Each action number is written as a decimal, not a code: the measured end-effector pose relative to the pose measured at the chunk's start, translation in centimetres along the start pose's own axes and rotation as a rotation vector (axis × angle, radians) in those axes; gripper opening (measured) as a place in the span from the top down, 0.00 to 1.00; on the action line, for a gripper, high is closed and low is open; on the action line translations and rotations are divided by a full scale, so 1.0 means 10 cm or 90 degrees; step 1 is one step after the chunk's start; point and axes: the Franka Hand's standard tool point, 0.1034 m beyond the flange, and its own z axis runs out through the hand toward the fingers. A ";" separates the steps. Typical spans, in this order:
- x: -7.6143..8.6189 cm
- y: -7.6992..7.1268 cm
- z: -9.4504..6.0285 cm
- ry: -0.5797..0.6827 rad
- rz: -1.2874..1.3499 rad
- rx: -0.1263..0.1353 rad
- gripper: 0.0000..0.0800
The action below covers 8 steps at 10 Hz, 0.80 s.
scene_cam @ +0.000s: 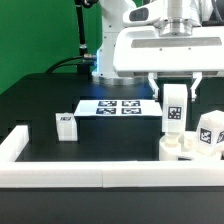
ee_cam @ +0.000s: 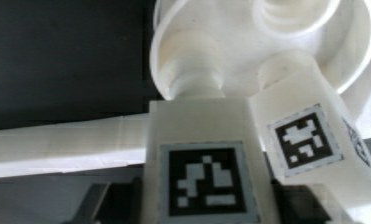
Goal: Assemble stool
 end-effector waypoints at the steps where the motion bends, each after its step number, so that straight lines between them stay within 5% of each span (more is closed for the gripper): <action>1: 0.01 0.01 0.01 0.000 0.001 -0.001 0.58; 8: -0.06 0.00 0.13 0.001 -0.008 -0.006 0.58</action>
Offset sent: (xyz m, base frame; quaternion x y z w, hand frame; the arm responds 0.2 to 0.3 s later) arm 0.0113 0.0063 -0.0041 0.0065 0.0107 0.0082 0.9999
